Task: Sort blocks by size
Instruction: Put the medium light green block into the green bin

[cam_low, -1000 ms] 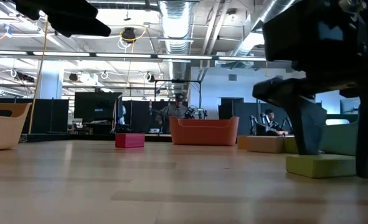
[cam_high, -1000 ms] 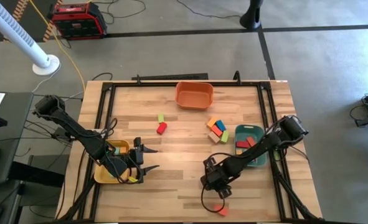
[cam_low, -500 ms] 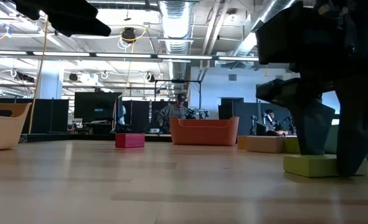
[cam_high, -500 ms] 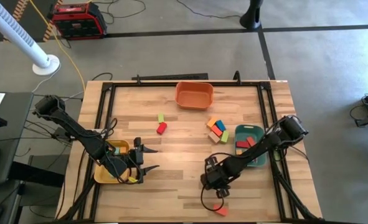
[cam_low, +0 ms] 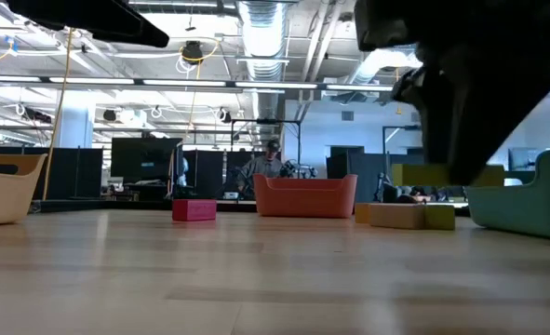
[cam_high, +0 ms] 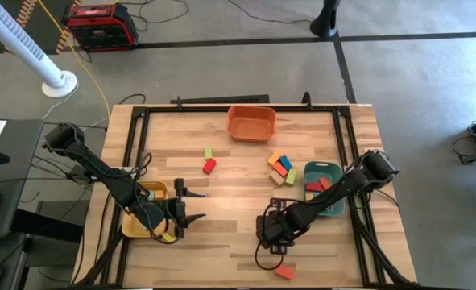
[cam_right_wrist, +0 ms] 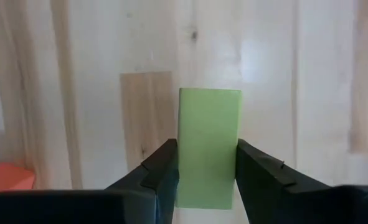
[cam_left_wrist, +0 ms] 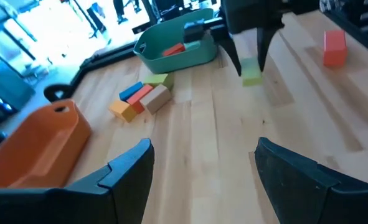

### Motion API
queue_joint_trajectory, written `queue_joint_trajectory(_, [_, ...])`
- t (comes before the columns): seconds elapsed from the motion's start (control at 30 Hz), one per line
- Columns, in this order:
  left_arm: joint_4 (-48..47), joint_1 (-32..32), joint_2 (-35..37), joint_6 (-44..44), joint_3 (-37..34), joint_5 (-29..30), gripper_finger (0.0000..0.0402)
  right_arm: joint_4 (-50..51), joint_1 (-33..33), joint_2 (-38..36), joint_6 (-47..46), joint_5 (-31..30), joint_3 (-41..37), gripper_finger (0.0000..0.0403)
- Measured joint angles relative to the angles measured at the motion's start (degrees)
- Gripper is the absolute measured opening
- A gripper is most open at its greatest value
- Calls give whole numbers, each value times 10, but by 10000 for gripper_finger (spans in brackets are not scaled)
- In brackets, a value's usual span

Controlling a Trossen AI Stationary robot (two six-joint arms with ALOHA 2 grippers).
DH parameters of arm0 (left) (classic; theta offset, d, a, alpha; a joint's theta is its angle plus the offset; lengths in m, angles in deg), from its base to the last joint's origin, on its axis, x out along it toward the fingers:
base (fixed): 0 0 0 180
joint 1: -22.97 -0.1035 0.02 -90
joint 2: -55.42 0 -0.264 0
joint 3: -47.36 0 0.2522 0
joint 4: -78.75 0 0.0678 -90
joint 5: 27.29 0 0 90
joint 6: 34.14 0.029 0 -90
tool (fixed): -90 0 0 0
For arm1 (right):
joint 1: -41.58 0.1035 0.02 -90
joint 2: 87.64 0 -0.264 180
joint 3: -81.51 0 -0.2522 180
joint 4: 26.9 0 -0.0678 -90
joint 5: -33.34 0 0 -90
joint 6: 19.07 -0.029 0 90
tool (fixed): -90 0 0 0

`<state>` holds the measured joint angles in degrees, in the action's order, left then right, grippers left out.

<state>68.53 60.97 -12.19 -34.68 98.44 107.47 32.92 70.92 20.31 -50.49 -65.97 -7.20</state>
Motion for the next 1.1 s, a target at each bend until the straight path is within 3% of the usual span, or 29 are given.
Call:
queue_joint_trajectory(0.4, [15, 0, 0, 23, 0, 0, 267, 199, 40, -10, -189, -66, 30, 160])
queue_joint_trajectory(0.67, [42, 0, 0, 14, 0, 0, 267, 368, 124, -78, -439, -184, 31, 157])
queue_joint_trajectory(0.77, [41, 0, 0, 14, 0, 0, 267, 431, 149, -103, -531, -200, 22, 159])
queue_joint_trajectory(1.1, [33, 0, 0, -4, 0, -10, 267, 440, 131, -165, -646, -193, -106, 161])
